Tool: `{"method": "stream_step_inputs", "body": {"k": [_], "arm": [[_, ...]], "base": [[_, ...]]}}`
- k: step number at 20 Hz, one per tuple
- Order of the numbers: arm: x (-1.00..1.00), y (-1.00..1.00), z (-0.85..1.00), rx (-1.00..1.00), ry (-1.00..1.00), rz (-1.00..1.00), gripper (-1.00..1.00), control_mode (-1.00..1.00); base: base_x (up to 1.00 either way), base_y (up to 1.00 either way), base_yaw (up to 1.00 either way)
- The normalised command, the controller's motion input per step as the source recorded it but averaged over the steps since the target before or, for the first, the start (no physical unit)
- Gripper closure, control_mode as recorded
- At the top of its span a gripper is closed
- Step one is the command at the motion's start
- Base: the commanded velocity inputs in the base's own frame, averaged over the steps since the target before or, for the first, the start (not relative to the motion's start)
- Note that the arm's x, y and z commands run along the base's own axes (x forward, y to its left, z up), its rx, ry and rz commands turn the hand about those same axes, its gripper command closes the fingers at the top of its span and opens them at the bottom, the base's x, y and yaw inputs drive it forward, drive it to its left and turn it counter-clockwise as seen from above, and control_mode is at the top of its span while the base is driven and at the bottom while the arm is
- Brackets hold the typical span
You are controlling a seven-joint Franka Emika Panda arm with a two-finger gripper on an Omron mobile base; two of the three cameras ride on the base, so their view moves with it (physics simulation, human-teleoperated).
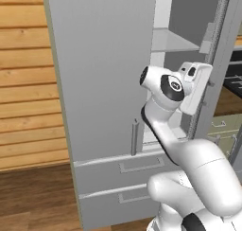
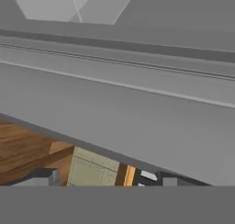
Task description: Take the strawberry from the fridge and place it on top of the pancake, located on the dining counter.
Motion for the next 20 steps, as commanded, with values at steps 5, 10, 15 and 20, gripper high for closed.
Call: {"method": "stream_step_inputs", "body": {"k": [5, 10, 15, 20], "arm": [[-0.01, -0.22, -0.07, 0.00, -0.09, 0.00, -1.00, -1.00], [-0.14, -0.18, -0.02, 0.00, -0.12, 0.03, -1.00, -1.00], [-0.10, 0.50, 0.00, 0.00, -0.11, 0.14, -1.00, -1.00], [0.17, 0.06, 0.00, 0.00, -0.01, 0.06, -1.00, -1.00]], "base": [[0.00, 0.00, 0.00], [0.00, 0.00, 0.00], [0.00, 0.00, 0.00], [0.00, 0.00, 0.00]]}}
